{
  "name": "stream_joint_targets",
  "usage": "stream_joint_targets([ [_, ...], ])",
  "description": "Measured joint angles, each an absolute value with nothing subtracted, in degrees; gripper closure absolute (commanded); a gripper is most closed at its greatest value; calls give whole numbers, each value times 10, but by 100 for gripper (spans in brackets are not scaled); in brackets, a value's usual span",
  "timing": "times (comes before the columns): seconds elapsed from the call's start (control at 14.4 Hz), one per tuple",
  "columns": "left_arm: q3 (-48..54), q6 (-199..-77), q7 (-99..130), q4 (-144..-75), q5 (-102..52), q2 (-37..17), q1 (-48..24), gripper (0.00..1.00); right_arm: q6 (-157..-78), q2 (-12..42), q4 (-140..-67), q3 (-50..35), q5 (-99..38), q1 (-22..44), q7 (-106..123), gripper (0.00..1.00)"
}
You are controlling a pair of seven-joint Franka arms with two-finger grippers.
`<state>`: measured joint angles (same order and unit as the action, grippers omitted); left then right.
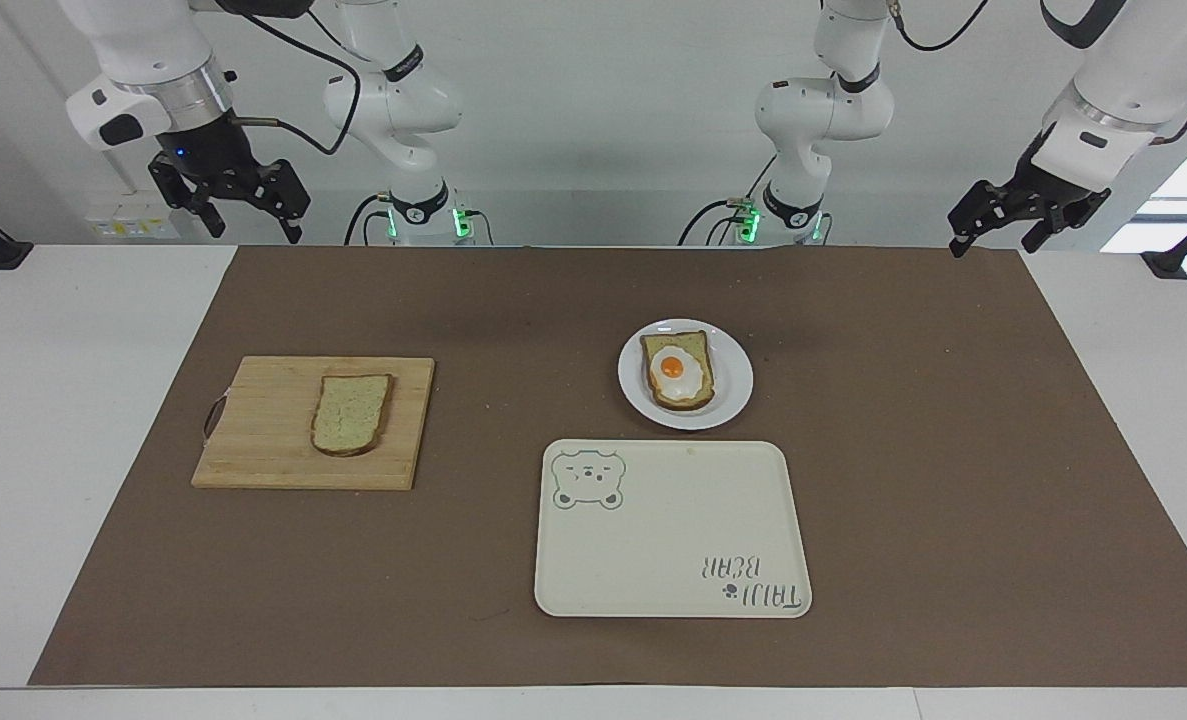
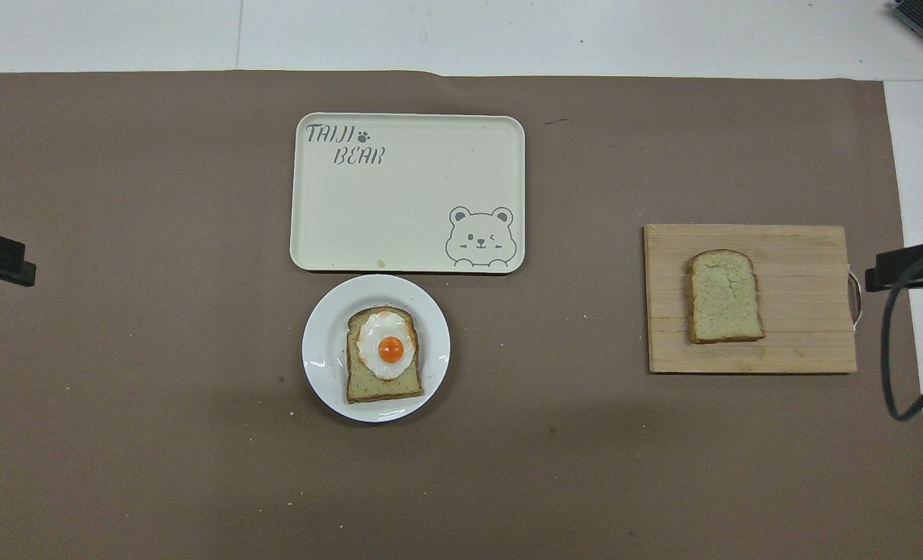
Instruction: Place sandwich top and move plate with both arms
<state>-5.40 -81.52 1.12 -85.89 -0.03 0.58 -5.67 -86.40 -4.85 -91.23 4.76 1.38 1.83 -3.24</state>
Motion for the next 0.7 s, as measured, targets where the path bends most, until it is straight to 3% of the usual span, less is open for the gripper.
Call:
stream_joint_targets([
  [0.28,-54,-815,11,-859,0,6,-57,0,-884,-48,-917,48,14,17,-19,0],
  [0.7,-54,-815,11,-859,0,6,-57,0,-976,-34,-954,49,14,0,14,0],
])
